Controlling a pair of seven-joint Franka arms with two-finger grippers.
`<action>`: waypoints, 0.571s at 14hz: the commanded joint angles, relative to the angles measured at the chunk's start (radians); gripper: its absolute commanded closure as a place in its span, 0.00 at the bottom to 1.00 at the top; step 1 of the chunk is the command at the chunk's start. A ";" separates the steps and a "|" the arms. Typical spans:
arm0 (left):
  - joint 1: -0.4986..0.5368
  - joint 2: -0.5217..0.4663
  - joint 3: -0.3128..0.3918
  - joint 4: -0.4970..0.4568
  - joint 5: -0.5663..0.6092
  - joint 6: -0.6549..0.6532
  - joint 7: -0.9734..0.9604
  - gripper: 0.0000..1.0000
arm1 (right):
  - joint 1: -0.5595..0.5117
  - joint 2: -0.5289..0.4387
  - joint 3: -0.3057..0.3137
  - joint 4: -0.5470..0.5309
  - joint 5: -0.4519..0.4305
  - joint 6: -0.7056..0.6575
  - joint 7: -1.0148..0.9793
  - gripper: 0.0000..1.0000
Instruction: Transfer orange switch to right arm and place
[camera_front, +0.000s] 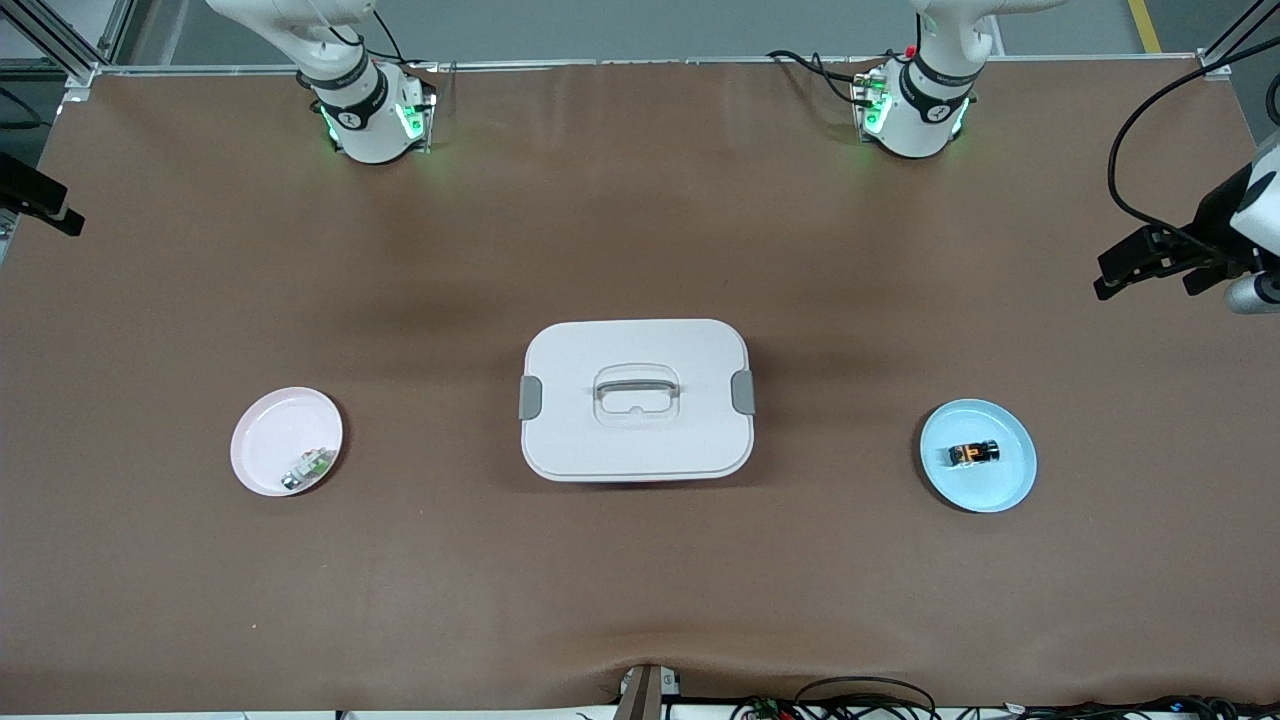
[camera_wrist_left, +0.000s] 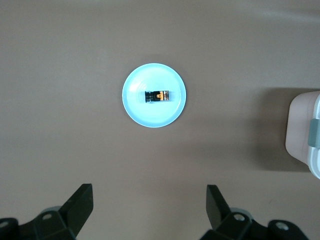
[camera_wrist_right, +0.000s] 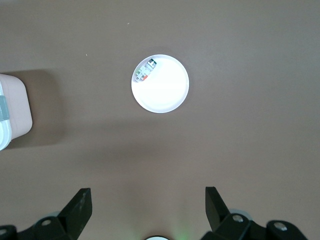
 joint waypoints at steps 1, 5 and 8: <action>0.010 0.089 0.010 0.054 -0.011 -0.002 -0.020 0.00 | -0.011 0.009 0.006 0.019 -0.002 -0.005 0.010 0.00; 0.010 0.151 0.012 0.056 -0.004 0.005 -0.035 0.00 | -0.014 0.009 0.005 0.019 -0.002 -0.010 0.011 0.00; 0.004 0.211 0.010 0.048 0.030 0.041 -0.061 0.00 | -0.014 0.009 0.005 0.019 -0.002 -0.013 0.011 0.00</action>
